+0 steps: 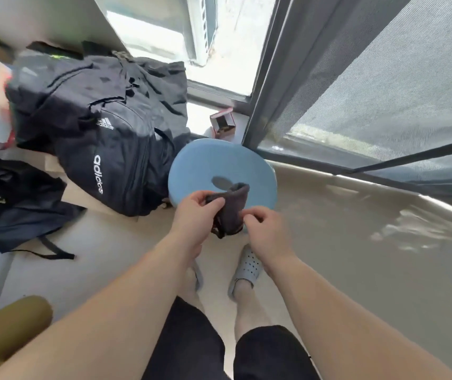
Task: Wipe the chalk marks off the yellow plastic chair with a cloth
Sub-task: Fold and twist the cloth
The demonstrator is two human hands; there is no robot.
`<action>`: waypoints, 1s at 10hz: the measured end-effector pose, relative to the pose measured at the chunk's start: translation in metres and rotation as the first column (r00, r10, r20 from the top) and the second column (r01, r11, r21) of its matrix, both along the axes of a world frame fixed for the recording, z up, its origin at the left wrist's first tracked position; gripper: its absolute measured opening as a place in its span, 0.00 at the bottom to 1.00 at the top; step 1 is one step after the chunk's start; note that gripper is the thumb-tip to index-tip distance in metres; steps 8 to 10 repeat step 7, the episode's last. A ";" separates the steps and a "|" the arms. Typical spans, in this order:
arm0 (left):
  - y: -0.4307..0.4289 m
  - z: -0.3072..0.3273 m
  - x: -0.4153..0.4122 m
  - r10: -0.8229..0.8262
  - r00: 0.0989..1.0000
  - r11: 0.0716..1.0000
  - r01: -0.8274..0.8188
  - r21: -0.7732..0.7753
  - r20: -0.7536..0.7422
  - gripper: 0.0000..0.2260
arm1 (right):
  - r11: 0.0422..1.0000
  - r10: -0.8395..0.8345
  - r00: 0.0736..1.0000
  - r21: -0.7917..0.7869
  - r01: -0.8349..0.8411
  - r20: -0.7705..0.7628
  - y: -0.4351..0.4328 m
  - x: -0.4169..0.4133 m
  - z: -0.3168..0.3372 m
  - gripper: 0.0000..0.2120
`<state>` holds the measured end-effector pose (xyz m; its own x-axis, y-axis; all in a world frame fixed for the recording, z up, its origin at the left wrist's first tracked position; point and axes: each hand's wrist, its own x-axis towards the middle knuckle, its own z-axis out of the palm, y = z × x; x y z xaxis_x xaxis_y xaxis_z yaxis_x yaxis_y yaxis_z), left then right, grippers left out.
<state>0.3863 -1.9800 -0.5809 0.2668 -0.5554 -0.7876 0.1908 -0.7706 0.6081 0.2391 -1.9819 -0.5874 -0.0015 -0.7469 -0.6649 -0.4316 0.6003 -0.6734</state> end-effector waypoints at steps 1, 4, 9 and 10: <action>-0.015 -0.027 0.010 -0.133 0.985 0.991 0.134 0.003 -0.111 0.04 | 0.959 -0.205 0.978 0.206 0.195 0.030 -0.022 -0.009 -0.041 0.16; -0.058 -0.129 0.052 -0.204 0.965 0.971 0.221 0.093 -0.167 0.05 | 0.903 -0.253 0.952 0.394 0.169 0.172 -0.073 0.012 -0.143 0.05; -0.060 -0.161 0.069 -0.295 0.893 0.956 0.277 0.100 0.341 0.14 | 0.998 -0.030 0.970 0.041 0.042 -0.243 -0.076 0.037 -0.169 0.25; -0.060 -0.161 0.069 -0.295 0.893 0.956 0.277 0.100 0.341 0.14 | 0.998 -0.030 0.970 0.041 0.042 -0.243 -0.076 0.037 -0.169 0.25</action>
